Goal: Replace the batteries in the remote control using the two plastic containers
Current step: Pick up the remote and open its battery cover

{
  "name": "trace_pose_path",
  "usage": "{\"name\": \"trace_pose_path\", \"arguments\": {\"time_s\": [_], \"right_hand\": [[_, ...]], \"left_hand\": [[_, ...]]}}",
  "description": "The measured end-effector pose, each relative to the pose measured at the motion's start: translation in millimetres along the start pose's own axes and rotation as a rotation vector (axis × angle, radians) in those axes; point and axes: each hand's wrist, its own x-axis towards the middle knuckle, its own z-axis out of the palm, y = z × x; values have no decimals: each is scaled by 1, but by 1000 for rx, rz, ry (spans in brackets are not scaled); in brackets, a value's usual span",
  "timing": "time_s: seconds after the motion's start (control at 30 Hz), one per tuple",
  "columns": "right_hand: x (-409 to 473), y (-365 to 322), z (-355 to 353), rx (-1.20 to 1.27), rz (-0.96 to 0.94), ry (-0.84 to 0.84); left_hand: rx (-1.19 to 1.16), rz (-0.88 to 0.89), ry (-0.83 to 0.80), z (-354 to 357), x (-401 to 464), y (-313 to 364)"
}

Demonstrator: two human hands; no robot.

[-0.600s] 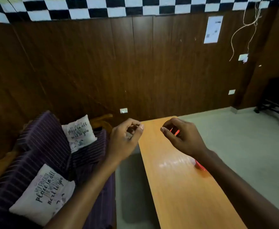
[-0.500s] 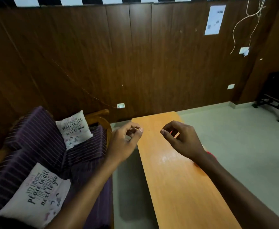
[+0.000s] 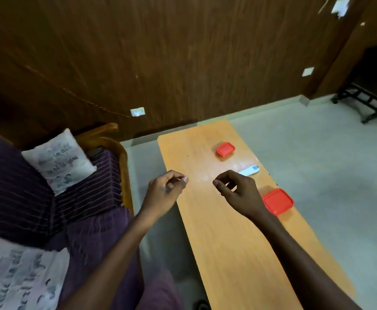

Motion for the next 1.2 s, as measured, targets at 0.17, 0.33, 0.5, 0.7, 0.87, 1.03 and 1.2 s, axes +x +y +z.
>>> {"name": "trace_pose_path", "arguments": {"time_s": [0.17,0.33,0.5,0.7,0.87,1.03,1.2], "right_hand": [[45,44,8,-15,210,79],[88,62,21,-40,411,228],[122,51,40,12,634,408],[117,45,62,45,812,628],[97,60,91,111,883,712],[82,91,133,140,975,722],[89,150,183,125,1028,765]], "left_hand": [[-19,-4,-227,36,102,-16],[0,20,-506,61,205,-32],[29,66,-765,67,281,-27],[97,125,-1010,88,316,-23],[121,127,-1067,110,315,-42],[152,72,-1123,128,324,-90],[178,91,-1182,172,352,-162]]}}
